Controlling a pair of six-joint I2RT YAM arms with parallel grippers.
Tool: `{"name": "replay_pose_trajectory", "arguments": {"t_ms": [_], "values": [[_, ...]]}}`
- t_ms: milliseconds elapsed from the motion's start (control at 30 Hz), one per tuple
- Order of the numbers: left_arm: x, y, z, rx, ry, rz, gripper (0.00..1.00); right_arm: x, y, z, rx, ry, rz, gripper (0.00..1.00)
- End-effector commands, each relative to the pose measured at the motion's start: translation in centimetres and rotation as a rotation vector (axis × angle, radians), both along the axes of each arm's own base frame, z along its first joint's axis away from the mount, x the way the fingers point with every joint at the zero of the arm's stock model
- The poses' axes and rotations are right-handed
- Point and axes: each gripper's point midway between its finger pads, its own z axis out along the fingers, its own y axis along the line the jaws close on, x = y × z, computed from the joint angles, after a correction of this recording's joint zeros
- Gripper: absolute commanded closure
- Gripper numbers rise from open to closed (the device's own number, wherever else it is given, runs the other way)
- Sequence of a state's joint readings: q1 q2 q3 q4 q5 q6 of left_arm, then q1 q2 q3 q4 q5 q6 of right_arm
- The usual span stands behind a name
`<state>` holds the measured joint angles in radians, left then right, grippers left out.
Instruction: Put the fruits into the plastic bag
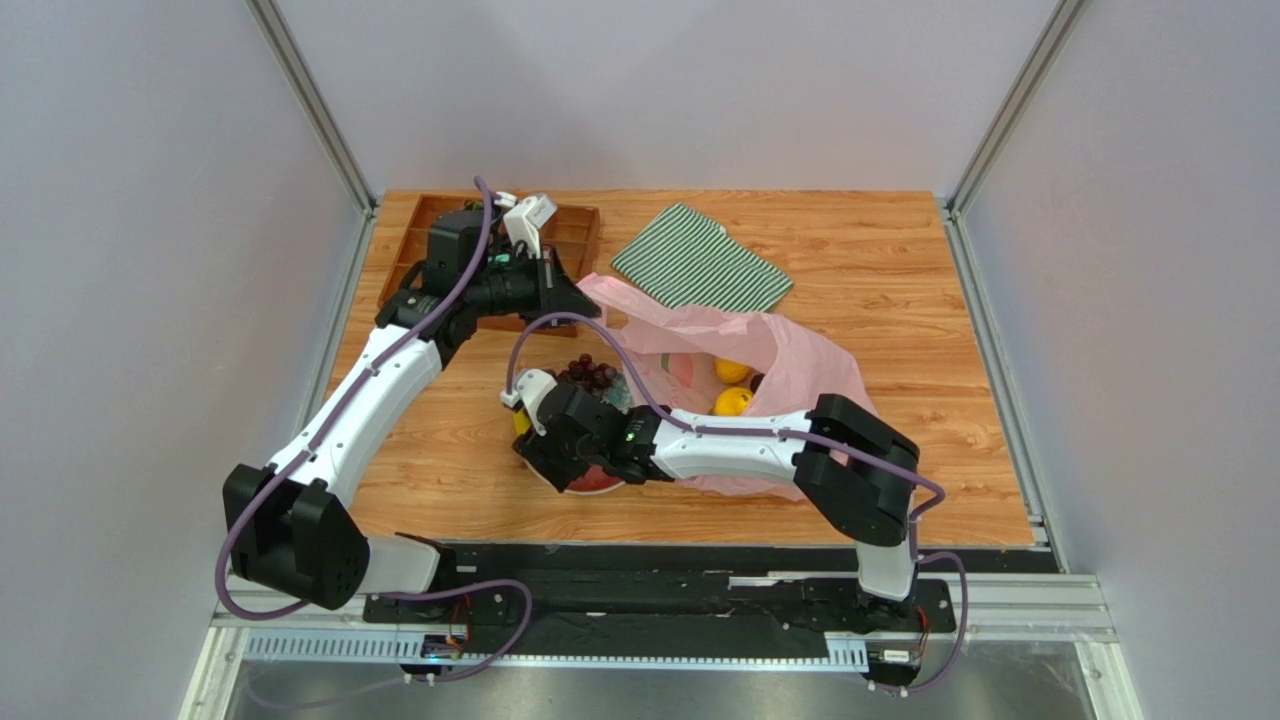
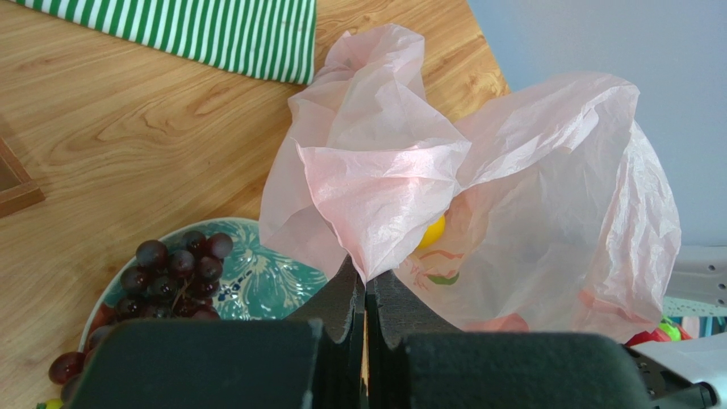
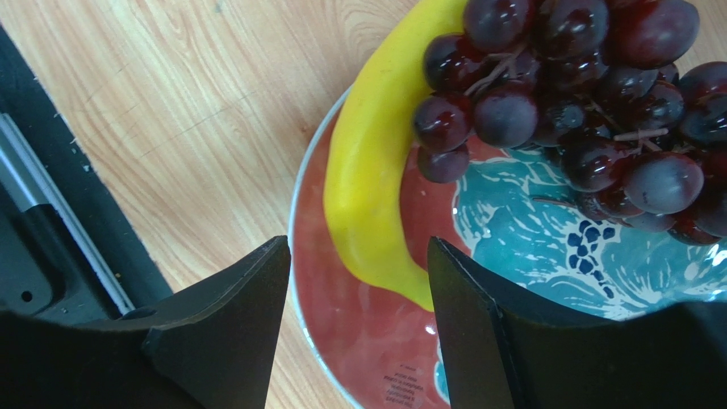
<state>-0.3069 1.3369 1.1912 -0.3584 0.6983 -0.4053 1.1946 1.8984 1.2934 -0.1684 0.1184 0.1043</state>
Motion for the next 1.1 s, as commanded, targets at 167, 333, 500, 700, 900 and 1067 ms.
{"name": "replay_pose_trajectory", "arguments": {"t_ms": [167, 333, 500, 700, 900, 1067], "values": [[-0.8, 0.0, 2.2, -0.020, -0.070, -0.014, 1.00, 0.7, 1.8, 0.7, 0.073, 0.063, 0.022, 0.45], [-0.8, 0.0, 2.2, -0.021, -0.072, -0.016, 1.00, 0.3, 2.0, 0.1, 0.079, 0.104, 0.042, 0.46], [-0.8, 0.0, 2.2, -0.020, -0.071, -0.016, 1.00, 0.3, 2.1, -0.9, 0.068, 0.121, 0.042, 0.46], [-0.8, 0.1, 2.4, -0.020, -0.076, -0.017, 1.00, 0.2, 2.2, -1.1, 0.076, 0.121, 0.055, 0.61], [-0.8, 0.0, 2.3, -0.021, -0.073, -0.017, 1.00, -1.5, 2.3, 0.7, 0.139, 0.137, 0.142, 0.72], [-0.8, 0.0, 2.3, -0.020, -0.071, -0.017, 1.00, -3.2, 3.0, 1.9, 0.193, 0.144, 0.224, 0.75]]}}
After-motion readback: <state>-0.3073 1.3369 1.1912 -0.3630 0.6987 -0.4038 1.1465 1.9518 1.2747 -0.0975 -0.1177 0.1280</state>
